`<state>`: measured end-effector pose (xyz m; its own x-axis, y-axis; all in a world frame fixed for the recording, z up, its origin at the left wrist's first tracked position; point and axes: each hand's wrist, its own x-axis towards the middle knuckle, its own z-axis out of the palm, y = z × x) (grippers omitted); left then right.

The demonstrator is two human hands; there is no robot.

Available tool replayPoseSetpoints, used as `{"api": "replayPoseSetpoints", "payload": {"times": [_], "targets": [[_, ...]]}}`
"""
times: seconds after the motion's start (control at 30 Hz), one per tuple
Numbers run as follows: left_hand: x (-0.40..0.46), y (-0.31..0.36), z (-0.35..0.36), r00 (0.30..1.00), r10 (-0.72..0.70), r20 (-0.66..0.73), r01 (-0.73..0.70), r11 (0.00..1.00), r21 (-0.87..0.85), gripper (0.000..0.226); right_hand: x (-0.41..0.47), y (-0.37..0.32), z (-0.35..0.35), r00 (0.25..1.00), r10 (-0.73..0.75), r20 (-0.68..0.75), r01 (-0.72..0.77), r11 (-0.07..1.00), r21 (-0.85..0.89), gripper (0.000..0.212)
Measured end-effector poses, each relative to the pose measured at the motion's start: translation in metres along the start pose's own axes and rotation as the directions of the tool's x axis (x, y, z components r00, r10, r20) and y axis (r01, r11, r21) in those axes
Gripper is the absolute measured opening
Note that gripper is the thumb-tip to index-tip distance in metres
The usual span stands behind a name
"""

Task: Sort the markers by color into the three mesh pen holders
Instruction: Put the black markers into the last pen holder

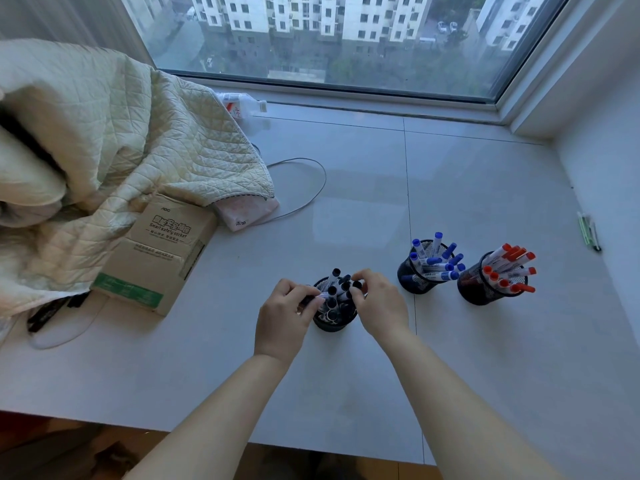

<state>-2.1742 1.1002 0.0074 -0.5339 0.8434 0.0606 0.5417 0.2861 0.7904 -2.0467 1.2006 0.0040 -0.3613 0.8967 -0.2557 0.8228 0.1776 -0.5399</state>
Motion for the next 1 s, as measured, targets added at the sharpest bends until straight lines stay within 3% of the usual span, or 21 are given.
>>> {"api": "replayPoseSetpoints", "payload": {"times": [0.17,0.3,0.43,0.5,0.6,0.7,0.87,1.0], "targets": [[0.011,0.003,0.004,0.997,-0.052,0.05,0.046,0.991,0.122,0.015,0.005,-0.002,-0.001,0.998,0.056,-0.008,-0.055,0.998,0.031,0.019],[0.024,0.005,0.011,0.979,-0.127,0.16,0.064,0.934,0.35,0.022,0.005,-0.002,-0.003,0.996,0.085,-0.004,-0.085,0.995,0.057,0.019],[0.036,0.004,0.023,0.953,-0.072,0.295,-0.134,0.772,0.621,0.037,0.004,-0.003,-0.003,0.996,0.083,0.023,-0.085,0.992,0.089,0.018],[0.037,0.002,0.026,0.937,-0.08,0.339,-0.169,0.747,0.644,0.038,0.001,-0.003,-0.001,0.996,0.077,0.036,-0.08,0.991,0.104,0.017],[0.034,-0.005,0.025,0.899,-0.158,0.408,-0.078,0.859,0.506,0.036,-0.002,-0.001,0.002,0.996,0.083,0.037,-0.088,0.987,0.136,0.015],[0.03,-0.013,0.019,0.894,-0.186,0.407,0.103,0.971,0.216,0.031,-0.001,0.002,0.005,0.995,0.096,0.04,-0.101,0.983,0.151,0.017],[0.029,-0.021,0.01,0.927,-0.29,0.238,0.302,0.953,-0.014,0.025,-0.001,0.005,0.008,0.991,0.123,0.053,-0.131,0.976,0.176,0.02],[0.043,-0.022,0.004,0.893,-0.322,0.316,0.35,0.936,-0.036,0.028,-0.004,0.007,0.005,0.994,0.11,-0.012,-0.105,0.975,0.198,0.019]]}}
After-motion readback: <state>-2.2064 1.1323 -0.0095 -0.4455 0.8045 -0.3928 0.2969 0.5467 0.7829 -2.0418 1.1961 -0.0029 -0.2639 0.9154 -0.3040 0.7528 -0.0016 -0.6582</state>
